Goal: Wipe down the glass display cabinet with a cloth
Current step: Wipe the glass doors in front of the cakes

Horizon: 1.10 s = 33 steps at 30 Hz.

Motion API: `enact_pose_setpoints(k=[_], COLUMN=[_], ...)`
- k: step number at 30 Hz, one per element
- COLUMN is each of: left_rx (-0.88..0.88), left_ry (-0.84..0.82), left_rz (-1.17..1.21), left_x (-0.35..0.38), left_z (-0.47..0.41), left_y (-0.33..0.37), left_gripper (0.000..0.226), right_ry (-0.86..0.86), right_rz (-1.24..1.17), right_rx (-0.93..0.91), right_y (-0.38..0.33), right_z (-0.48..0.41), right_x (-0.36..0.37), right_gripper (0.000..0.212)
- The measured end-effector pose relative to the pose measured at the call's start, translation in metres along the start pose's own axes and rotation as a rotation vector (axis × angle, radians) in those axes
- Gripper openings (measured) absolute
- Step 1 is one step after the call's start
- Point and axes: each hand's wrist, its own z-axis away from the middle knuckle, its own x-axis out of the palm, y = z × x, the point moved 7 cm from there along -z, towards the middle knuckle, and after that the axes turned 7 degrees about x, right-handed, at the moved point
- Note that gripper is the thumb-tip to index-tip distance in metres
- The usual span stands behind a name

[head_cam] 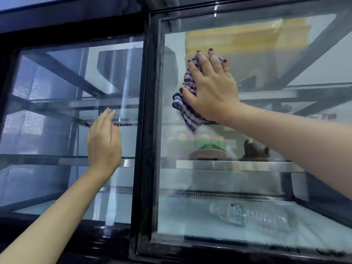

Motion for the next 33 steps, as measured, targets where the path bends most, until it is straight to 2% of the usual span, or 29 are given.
enact_pose_setpoints(k=[4,7,10,12,20,24,28,33], left_rx=[0.114,0.149,0.134,0.118,0.110,0.093,0.065,0.034], left_ry=[-0.024,-0.051,-0.119,-0.107,-0.079,-0.104,-0.105,-0.072], left_rz=[0.026,0.011,0.017,-0.039,-0.124,-0.105,-0.100,-0.099], left_x=[0.009,0.025,0.051,0.062,0.064,0.062,0.060,0.060], left_z=[-0.044,-0.068,-0.075,-0.070,-0.063,-0.061,-0.059,-0.058], left_y=[0.053,0.077,0.084,0.083,0.084,0.088,0.089,0.086], left_gripper=[0.046,0.050,0.054,0.057,0.056,0.051,0.048,0.051], right_ry=[0.027,0.087,0.102,0.094,0.078,0.025,-0.001,0.081], right_rz=[-0.027,-0.035,-0.033,-0.031,-0.014,-0.013,-0.008,-0.055], right_rx=[-0.016,0.058,0.125,0.127,-0.008,-0.061,-0.021,-0.143], right_y=[0.003,0.020,0.036,0.041,0.029,0.009,-0.007,-0.014], right_z=[-0.028,-0.059,-0.099,-0.122,-0.115,-0.152,-0.186,-0.147], right_x=[-0.002,-0.008,-0.013,-0.017,-0.013,-0.014,-0.012,-0.006], right_gripper=[0.067,0.066,0.067,0.068,0.066,0.067,0.067,0.065])
